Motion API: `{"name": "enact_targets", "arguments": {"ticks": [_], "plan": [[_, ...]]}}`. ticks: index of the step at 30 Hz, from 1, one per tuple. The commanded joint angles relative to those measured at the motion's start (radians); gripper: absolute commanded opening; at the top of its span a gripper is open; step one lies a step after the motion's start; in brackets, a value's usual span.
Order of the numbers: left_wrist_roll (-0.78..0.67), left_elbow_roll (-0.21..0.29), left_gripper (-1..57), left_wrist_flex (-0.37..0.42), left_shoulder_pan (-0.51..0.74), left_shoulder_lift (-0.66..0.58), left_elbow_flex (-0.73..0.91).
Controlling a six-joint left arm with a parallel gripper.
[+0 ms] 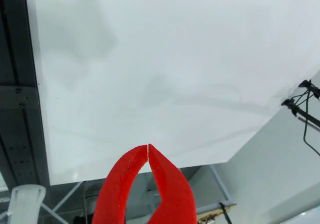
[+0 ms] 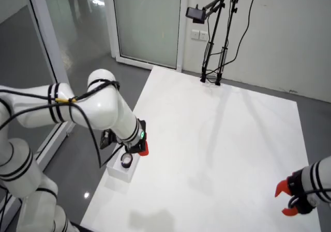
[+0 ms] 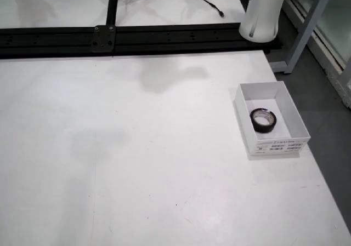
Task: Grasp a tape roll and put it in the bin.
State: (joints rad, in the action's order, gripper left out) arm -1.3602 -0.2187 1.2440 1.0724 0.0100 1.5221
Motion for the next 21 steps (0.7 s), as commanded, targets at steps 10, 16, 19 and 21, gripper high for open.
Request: {"name": "enact_targets", "arguments": {"ticks": [10, 16, 19, 21], "plan": [[0.001, -0.01, -0.4, 0.0, 0.078, 0.001, 0.0], [0.001, -0.01, -0.4, 0.0, 0.041, 0.001, 0.0], [0.001, -0.01, -0.4, 0.0, 0.02, 0.001, 0.0], [0.001, -0.01, -0.4, 0.0, 0.007, 0.001, 0.0]]}}
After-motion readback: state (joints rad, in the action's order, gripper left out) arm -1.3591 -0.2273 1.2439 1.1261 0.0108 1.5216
